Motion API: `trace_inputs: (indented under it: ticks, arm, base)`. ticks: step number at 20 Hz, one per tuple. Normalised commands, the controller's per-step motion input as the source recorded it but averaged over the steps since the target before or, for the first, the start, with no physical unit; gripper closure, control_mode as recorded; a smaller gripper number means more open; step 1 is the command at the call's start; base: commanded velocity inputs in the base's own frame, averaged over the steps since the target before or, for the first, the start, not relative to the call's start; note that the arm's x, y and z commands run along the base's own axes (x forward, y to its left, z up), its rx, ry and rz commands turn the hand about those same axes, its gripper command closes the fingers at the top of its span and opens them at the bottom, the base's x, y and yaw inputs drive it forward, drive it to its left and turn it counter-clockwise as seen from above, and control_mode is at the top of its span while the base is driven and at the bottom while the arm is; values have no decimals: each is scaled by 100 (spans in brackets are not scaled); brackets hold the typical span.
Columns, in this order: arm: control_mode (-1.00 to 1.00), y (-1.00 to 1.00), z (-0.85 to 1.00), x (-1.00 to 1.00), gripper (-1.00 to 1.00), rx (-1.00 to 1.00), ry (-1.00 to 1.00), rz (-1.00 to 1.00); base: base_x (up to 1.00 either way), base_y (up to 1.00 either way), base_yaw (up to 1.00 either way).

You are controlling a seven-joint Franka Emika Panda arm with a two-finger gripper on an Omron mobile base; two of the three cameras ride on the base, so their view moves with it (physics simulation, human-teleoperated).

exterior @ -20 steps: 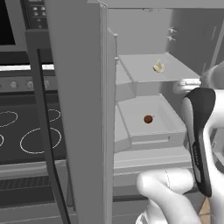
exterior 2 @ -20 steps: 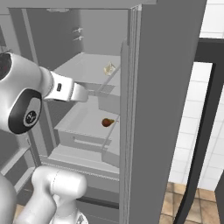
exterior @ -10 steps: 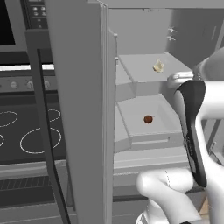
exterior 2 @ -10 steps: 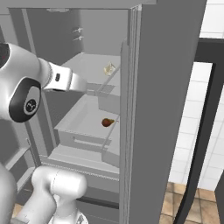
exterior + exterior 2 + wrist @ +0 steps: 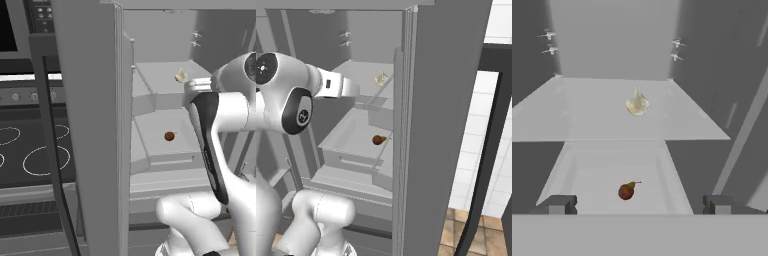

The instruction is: Retrieve the bottle and the shaker from the cabinet and place them next to the mixing bowl on the counter. Then add garlic from the fridge to the mixing bowl.

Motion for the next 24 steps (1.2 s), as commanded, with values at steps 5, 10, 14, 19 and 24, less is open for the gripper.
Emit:
trace_inputs:
  ticks: [5,10,14,19,24]
  arm:
    - [-100,-8,10,54,-100,0,15,0]
    - [-100,-22,-6,42,-100,0,1,0]
    - [-100,-5,-11,21,-100,0,0,0]
    - [-100,0,-2,29,-100,0,0,0]
    - [-100,0,0,55,-100,0,1,0]
  base:
    - [0,0,0]
    - [0,0,0]
    - [0,0,0]
    - [0,0,0]
    - [0,0,0]
